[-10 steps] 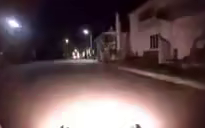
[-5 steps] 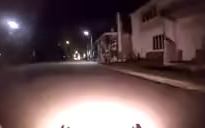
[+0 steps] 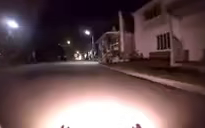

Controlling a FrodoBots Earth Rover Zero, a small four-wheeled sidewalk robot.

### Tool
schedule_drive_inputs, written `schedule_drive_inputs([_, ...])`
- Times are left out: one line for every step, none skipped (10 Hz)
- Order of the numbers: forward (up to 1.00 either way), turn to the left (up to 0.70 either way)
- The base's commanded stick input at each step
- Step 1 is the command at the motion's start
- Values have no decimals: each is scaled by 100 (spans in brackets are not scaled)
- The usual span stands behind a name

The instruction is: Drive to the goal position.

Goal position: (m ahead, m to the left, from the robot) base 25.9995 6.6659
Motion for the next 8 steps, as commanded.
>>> schedule_drive_inputs([85,0])
schedule_drive_inputs([85,0])
schedule_drive_inputs([85,0])
schedule_drive_inputs([85,0])
schedule_drive_inputs([85,0])
schedule_drive_inputs([85,0])
schedule_drive_inputs([85,0])
schedule_drive_inputs([85,0])
